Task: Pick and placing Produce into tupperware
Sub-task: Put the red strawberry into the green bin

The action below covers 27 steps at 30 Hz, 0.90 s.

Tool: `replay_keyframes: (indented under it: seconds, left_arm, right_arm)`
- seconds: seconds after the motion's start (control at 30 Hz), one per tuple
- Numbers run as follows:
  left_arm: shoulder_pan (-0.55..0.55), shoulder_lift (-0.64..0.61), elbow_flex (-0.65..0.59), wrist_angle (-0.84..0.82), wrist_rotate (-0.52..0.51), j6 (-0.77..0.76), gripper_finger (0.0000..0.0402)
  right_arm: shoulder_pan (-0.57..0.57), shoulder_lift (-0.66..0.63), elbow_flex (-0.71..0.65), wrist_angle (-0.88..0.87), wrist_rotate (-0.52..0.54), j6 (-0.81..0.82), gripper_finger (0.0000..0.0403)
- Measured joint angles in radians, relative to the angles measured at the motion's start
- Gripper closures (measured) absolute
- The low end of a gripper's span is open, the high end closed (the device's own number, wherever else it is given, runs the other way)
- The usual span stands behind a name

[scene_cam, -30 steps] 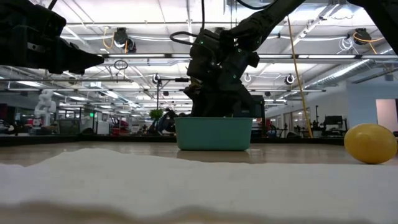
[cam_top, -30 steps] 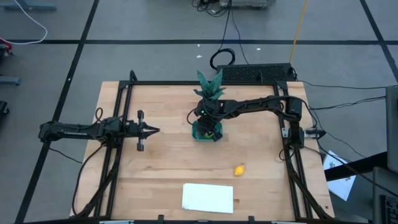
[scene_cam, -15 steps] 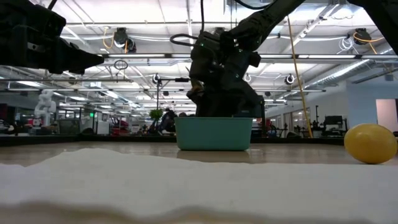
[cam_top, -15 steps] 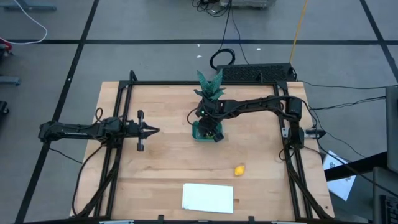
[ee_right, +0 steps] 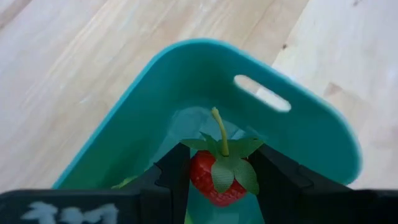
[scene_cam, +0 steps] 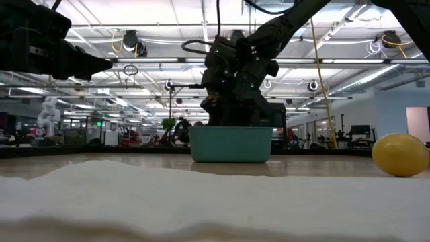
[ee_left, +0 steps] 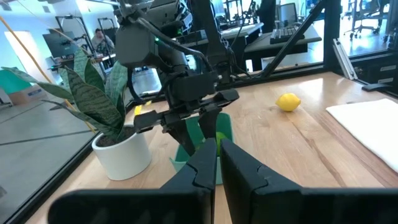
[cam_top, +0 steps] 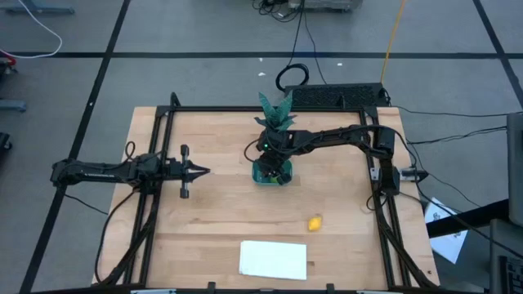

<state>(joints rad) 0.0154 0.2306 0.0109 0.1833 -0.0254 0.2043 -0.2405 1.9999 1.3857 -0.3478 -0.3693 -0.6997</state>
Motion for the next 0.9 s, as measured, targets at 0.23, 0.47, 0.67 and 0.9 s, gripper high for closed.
replay_keyframes:
  seconds: [0.23, 0.47, 0.67, 0.9]
  left_arm:
    - [0.000, 0.000, 0.000, 0.000, 0.001, -0.001, 0.0376]
    - [0.000, 0.000, 0.000, 0.000, 0.002, -0.003, 0.0376]
    - [0.000, 0.000, 0.000, 0.000, 0.001, -0.003, 0.0376]
    - [0.000, 0.000, 0.000, 0.000, 0.001, -0.003, 0.0376]
  right_arm:
    - [-0.001, 0.030, 0.000, 0.028, -0.002, 0.051, 0.0273]
    - [-0.001, 0.028, 0.000, 0.037, -0.002, 0.060, 0.0273]
    - [-0.001, 0.046, 0.000, 0.046, -0.001, 0.071, 0.0273]
    - [-0.002, 0.060, 0.002, 0.052, -0.001, 0.081, 0.0273]
